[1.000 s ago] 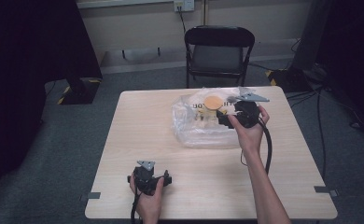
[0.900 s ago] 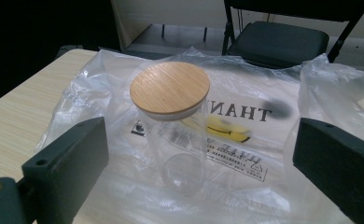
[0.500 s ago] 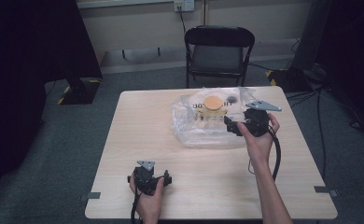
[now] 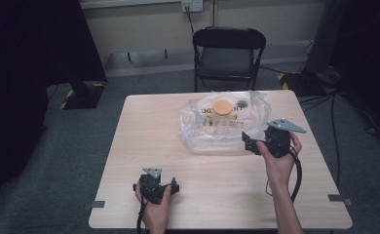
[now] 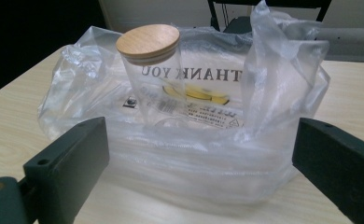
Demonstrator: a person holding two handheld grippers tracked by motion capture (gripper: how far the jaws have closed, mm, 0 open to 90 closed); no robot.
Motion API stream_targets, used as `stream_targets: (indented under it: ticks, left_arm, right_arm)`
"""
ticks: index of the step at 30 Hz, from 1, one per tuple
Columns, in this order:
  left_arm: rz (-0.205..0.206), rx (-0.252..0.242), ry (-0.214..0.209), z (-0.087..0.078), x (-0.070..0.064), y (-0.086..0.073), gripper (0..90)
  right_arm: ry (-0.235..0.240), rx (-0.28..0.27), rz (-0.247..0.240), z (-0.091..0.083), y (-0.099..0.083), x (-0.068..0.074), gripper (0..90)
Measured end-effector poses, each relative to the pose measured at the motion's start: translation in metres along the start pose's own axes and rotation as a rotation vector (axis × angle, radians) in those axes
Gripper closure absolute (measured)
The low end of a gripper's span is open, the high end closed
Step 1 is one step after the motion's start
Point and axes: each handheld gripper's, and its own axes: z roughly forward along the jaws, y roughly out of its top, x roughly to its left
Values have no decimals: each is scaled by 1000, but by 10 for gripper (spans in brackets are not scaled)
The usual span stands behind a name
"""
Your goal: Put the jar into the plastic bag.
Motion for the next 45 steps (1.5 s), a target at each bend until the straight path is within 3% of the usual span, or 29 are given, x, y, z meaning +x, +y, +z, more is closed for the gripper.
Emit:
stream_targets:
  ticks: [2,11,18,25,45]
  left_arm:
    - [0,0,0,0,0,0,0]
    - [0,0,0,0,0,0,0]
    - [0,0,0,0,0,0,0]
    - [0,0,0,0,0,0,0]
    - [0,0,0,0,0,0,0]
  right_arm:
    - [-30,1,-19,-3,-4,-1,20]
    - [-37,-5,14,-18,-29,-8,16]
    - [-68,28,9,-23,-51,-10,22]
    - [-72,37,39,-26,-70,-11,24]
    - [-111,163,36,-12,-118,-7,33]
